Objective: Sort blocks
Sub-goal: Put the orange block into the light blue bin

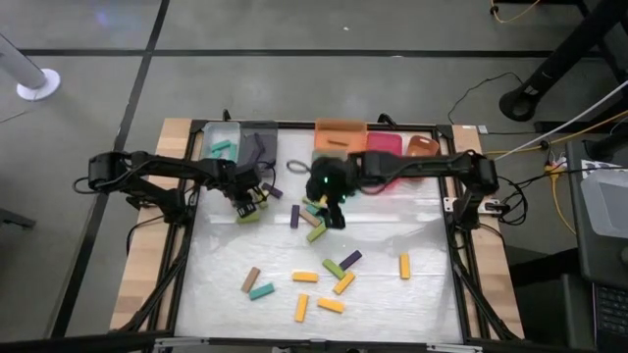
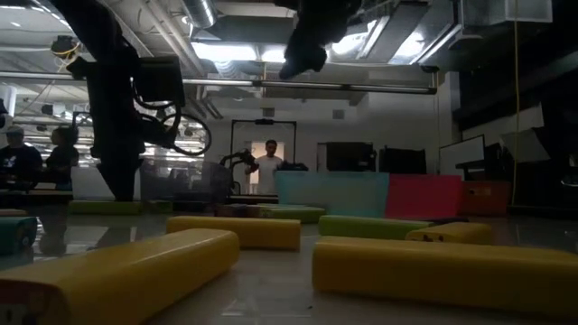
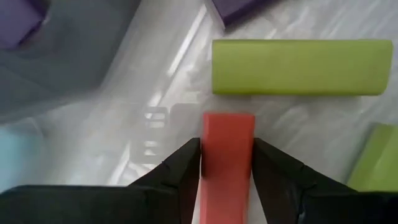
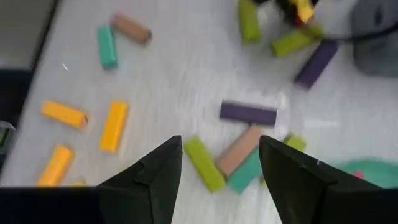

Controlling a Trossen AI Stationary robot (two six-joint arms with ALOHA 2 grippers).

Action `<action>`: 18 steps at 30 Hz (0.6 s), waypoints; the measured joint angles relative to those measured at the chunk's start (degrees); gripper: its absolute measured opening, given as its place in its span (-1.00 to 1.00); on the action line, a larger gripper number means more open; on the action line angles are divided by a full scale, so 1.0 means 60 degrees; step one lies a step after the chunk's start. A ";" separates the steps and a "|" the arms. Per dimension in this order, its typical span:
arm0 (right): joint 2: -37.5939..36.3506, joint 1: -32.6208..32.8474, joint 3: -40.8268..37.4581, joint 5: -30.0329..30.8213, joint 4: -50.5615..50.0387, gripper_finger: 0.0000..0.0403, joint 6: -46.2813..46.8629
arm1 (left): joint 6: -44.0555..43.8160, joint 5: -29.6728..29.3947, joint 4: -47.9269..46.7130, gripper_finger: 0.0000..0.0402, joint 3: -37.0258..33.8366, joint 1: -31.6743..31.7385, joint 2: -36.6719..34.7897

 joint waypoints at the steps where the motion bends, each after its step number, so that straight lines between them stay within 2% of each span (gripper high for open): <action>1: 0.0003 0.0199 0.0000 0.0306 -0.0194 0.06 0.0039 | -0.0019 0.0095 -0.0001 -0.38 -0.0004 0.0021 0.0000; 6: 0.0003 0.1218 0.0000 0.1826 -0.1291 0.06 0.0517 | -0.0093 0.0190 -0.0008 -0.58 -0.0007 0.0030 -0.0004; 10: 0.0003 0.1851 -0.0010 0.2417 -0.2404 0.06 0.0779 | -0.0677 0.0441 0.0068 -0.58 -0.0007 0.0026 -0.0007; 18: -0.0033 0.2435 -0.1548 0.2780 -0.2680 0.06 0.1366 | -0.1460 0.2857 0.0181 -0.58 0.0684 0.0002 0.0018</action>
